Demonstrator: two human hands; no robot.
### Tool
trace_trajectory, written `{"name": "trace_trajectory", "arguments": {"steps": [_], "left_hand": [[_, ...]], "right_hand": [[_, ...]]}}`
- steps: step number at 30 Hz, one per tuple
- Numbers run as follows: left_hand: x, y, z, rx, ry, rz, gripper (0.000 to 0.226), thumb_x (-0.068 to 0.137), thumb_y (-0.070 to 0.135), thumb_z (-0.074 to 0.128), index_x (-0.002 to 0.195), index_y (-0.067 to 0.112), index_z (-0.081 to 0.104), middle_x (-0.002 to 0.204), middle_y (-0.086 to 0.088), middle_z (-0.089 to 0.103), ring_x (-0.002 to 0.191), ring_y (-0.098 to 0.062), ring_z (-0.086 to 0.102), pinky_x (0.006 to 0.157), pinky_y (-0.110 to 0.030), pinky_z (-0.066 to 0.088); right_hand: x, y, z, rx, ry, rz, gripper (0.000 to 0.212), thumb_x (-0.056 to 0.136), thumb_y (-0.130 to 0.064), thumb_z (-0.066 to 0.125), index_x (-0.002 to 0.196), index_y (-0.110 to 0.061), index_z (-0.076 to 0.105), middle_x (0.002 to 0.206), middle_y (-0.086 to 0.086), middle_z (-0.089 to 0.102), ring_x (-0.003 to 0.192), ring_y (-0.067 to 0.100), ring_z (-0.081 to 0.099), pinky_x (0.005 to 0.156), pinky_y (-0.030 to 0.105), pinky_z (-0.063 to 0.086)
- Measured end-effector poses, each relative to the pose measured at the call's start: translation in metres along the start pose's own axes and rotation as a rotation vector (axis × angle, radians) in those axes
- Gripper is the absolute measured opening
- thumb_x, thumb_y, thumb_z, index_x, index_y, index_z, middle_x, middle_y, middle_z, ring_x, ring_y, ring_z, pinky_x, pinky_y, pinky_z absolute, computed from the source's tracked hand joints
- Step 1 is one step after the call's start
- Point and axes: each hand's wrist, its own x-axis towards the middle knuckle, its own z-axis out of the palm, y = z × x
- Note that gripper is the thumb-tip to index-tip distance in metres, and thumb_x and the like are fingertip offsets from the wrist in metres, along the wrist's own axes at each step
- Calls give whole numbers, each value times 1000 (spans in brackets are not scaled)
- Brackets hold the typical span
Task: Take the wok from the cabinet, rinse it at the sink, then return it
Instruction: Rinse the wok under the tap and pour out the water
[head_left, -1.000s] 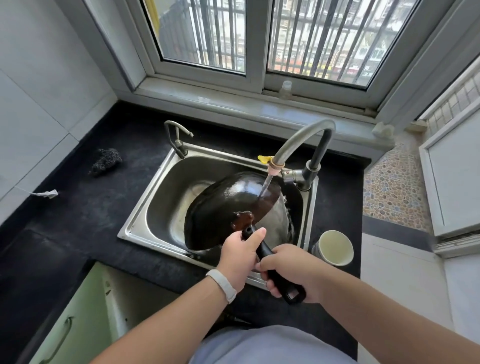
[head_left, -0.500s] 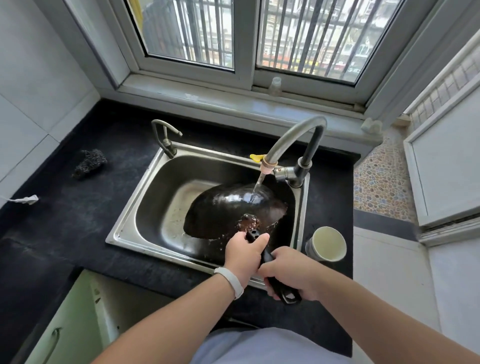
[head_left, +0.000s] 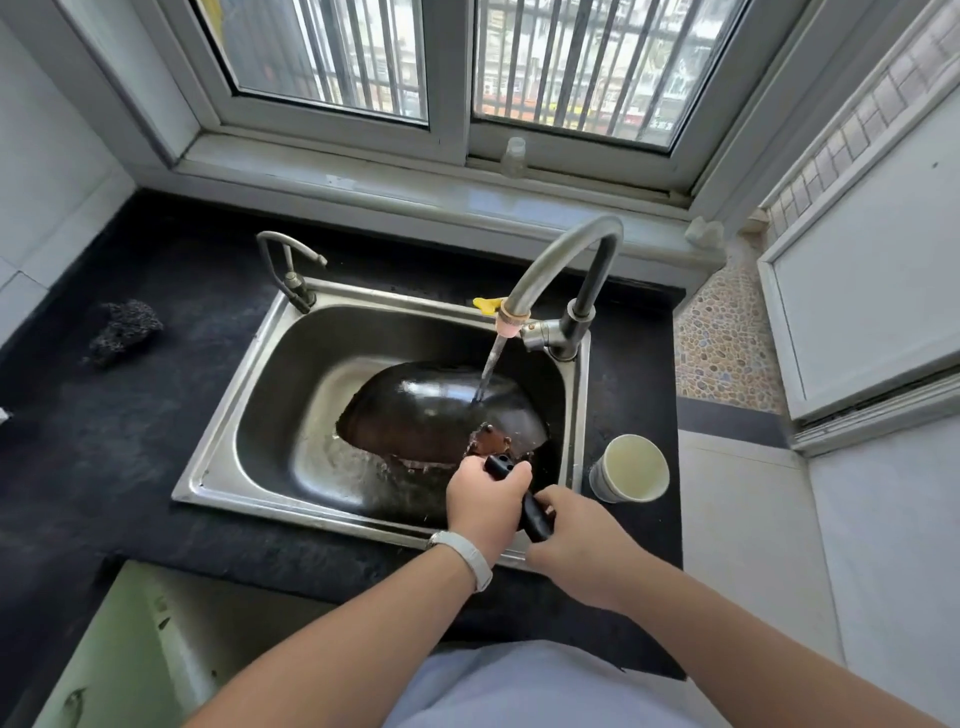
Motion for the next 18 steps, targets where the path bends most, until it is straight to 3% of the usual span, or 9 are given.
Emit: {"name": "trace_trajectory", "arguments": {"steps": [2,5,10,13,18], "left_hand": [[1,-1,1,-10,-1,-1,23,72,31,70,75,13,57,71,-5,63,64,-19,61,66,-42,58],[1,-1,1,-13,8,5,20,75,27,71,76,13,56,72,-4,63,64,-17,61,59,-33,53],[2,-4,0,-16,13,15,20,77,26,72,77,14,56,70,-2,62,63,-16,61,58,-31,50],[2,-4,-1,-29,17,11,21,75,27,72,79,13,57,71,-3,63,67,-19,63,62,-36,56],[3,0,-2,-13,31,19,21,78,25,72,78,12,56,69,0,60,61,-12,58,55,-24,44]], "right_hand": [[1,4,0,47,1,7,37,76,-21,68,112,-22,57,96,0,63,78,18,63,67,32,54],[2,6,0,175,-2,4,45,75,-17,69,116,-26,54,99,-1,61,73,20,65,61,29,59],[1,8,2,260,-4,-7,49,78,-11,69,123,-24,53,101,-2,59,63,15,61,52,21,52],[2,7,0,246,-6,-19,49,79,-13,70,123,-26,53,99,-6,59,67,16,62,56,22,56],[4,3,-2,273,-23,-10,45,78,-12,71,113,-31,50,99,-2,59,68,19,62,54,26,55]]}}
